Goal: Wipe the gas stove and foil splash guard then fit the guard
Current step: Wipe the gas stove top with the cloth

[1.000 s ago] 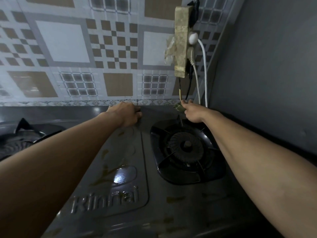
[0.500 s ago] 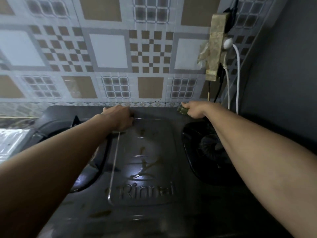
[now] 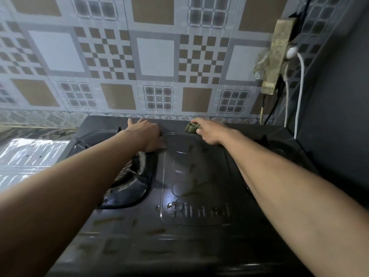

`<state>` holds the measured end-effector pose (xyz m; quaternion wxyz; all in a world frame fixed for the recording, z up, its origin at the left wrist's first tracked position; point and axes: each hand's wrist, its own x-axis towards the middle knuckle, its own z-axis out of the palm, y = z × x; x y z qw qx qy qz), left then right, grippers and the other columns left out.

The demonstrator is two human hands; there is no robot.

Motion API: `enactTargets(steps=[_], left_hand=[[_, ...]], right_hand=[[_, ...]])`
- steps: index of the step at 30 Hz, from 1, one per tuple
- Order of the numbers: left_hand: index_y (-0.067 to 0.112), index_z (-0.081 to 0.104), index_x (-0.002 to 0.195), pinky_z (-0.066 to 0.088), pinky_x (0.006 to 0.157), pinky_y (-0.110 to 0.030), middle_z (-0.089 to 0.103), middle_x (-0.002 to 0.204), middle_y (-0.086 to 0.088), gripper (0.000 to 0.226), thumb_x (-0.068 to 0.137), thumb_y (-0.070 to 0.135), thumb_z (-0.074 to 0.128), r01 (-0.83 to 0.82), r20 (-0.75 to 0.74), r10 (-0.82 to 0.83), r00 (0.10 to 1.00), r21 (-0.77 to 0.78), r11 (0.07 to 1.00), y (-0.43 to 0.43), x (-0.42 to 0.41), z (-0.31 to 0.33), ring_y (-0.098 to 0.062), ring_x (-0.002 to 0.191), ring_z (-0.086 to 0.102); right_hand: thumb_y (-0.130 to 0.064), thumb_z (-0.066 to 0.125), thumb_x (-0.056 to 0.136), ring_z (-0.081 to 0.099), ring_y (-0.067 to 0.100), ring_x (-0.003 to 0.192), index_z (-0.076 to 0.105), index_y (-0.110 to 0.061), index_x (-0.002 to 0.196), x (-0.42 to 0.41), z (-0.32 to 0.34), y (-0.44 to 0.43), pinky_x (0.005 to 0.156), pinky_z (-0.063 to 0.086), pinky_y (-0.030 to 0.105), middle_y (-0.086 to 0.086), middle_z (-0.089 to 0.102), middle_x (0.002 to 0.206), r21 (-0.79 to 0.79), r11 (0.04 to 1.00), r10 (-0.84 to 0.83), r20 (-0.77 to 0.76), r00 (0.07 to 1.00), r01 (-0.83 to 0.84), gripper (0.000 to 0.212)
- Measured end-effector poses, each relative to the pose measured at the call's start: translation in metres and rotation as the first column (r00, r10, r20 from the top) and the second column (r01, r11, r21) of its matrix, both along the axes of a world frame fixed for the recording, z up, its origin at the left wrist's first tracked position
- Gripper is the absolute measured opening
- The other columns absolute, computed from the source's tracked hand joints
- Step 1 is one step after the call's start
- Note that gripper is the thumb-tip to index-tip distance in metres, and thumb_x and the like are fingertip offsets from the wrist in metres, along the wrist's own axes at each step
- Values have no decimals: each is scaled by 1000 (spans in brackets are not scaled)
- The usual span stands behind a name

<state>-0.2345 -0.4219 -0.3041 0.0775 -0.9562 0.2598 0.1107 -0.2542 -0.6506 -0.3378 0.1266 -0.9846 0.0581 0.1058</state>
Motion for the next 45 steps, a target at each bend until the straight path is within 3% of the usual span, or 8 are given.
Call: enactTargets(steps=[2,5,13,20,27,32,38,45], left_hand=[[28,61,120,20,111,-64,59,132,-8,36,99,46,38,-5,-9,5,1000,-1,1000,5,-1,-3,-34,137,35],[26,62,124,13,112,-69,53,142,-8,46,98,53,36,-36,-33,37,999,18,999,11,-3,-8,-34,146,22],[33,53,136,14,113,-68,51,145,-4,60,87,67,51,-7,-53,4,999,-45,999,26,-10,-9,-33,144,28],[36,40,148,5,114,-70,43,154,0,72,85,71,51,24,-56,-28,998,-86,996,33,-16,-10,-33,149,19],[37,45,144,4,112,-74,41,154,0,74,81,76,49,40,-41,-42,998,-59,997,37,-13,-14,-35,149,15],[39,46,143,11,110,-74,44,151,-1,73,81,78,48,56,-25,-58,998,-58,997,35,-13,-13,-34,145,22],[41,41,146,4,109,-77,39,156,2,72,83,76,48,62,-24,-64,998,-51,997,33,-13,-14,-36,149,15],[40,40,146,5,108,-77,44,153,-1,72,84,74,47,37,-5,-37,999,-14,999,29,-17,-12,-35,149,17]], right_hand=[[-25,33,108,4,25,153,24,-39,154,0,-2,14,118,-1,61,-6,13,165,-11,1000,26,-7,1000,-26,49],[-27,27,109,-10,22,152,13,-35,158,2,-7,32,115,-12,63,-6,-4,166,10,998,56,-27,998,-56,51],[-17,33,108,-8,24,152,19,-35,155,-10,-8,71,117,-10,60,4,-4,166,114,993,35,29,999,-38,53],[-19,28,109,-1,23,153,16,-38,157,-28,-8,82,121,-1,53,3,-1,166,62,997,42,5,999,-42,53],[1,29,101,1,22,153,15,-33,158,-53,-17,93,120,-7,53,5,4,167,32,999,-11,95,995,8,68],[-14,28,107,-3,24,153,8,-23,159,-59,-14,74,120,-7,54,7,-1,166,2,997,-80,46,996,80,57],[-17,27,108,-2,25,153,8,-19,159,-65,-8,39,120,-2,54,8,-2,167,-29,981,-190,8,982,190,55],[-12,38,99,24,37,145,18,-5,155,-66,-7,34,119,16,50,21,21,160,-114,949,-291,47,956,294,59]])
